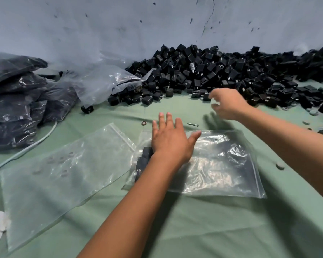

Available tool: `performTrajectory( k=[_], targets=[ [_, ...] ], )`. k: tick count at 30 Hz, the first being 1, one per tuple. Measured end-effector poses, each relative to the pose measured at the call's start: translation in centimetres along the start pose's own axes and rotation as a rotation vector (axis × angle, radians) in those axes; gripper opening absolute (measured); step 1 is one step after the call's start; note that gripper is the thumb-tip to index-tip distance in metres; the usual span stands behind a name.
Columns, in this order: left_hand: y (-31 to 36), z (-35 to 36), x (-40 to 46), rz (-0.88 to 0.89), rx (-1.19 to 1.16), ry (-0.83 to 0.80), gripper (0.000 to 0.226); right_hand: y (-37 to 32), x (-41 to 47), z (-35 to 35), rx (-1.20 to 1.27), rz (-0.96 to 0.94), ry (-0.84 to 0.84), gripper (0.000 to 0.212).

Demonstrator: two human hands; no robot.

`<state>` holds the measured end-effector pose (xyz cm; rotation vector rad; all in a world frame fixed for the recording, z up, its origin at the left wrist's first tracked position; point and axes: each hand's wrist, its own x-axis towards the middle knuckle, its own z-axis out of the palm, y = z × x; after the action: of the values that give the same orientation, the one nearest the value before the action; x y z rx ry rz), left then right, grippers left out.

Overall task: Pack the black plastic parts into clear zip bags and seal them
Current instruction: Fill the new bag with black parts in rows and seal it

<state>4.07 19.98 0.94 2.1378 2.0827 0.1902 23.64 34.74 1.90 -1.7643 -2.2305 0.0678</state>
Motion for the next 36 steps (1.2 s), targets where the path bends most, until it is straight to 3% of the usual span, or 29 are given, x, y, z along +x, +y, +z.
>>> performTrajectory(
  k=[3,6,8,11,14,16,19,23,26,29,32,36],
  targets=[
    [2.6,-0.4,1.0,0.204,-0.076,0.057,0.061,0.8,3.0,2.4,-0.176,-0.078,-0.156,0.065],
    [4.5,-0.3,0.7,0.492,-0.177,0.152,0.025,1.9,5.0,3.7,-0.205,-0.088,-0.237,0.068],
    [5.5,0.1,0.3,0.65,-0.189,0.17,0.027,2.1,5.5,4.0,-0.172,-0.109,-0.238,0.053],
    [6.5,0.5,0.0,0.758,-0.174,0.13,0.056,2.1,4.3,3.5,-0.042,-0.086,-0.085,0.02],
    [6.6,0.1,-0.1,0.769,-0.121,0.074,0.065,2.1,2.1,2.6,0.157,0.003,0.082,0.011],
    [6.8,-0.2,-0.2,0.776,-0.115,0.057,0.066,2.2,-0.2,1.7,0.349,0.159,0.189,0.02],
    [7.3,-0.5,-0.4,0.801,-0.107,0.007,0.069,2.9,-4.4,0.1,0.721,0.372,0.165,0.037],
    [7.9,-0.6,-0.3,0.812,-0.066,-0.021,0.037,4.5,-10.0,-2.4,0.911,0.456,0.141,0.019],
    [7.3,-0.8,0.2,0.712,-0.132,0.079,0.019,4.6,-13.3,-3.3,1.027,0.49,0.135,0.011],
    [6.8,-0.7,0.4,0.599,-0.217,0.192,0.014,4.4,-15.5,-3.7,1.094,0.436,-0.046,0.006],
    [6.9,-1.0,-0.2,0.549,-0.256,0.231,0.015,3.1,-16.6,-3.5,1.112,0.208,-0.332,0.013],
    [7.2,-2.4,-1.1,0.525,-0.294,0.213,0.022,0.7,-16.0,-3.4,1.045,0.023,-0.476,0.016]
  ],
)
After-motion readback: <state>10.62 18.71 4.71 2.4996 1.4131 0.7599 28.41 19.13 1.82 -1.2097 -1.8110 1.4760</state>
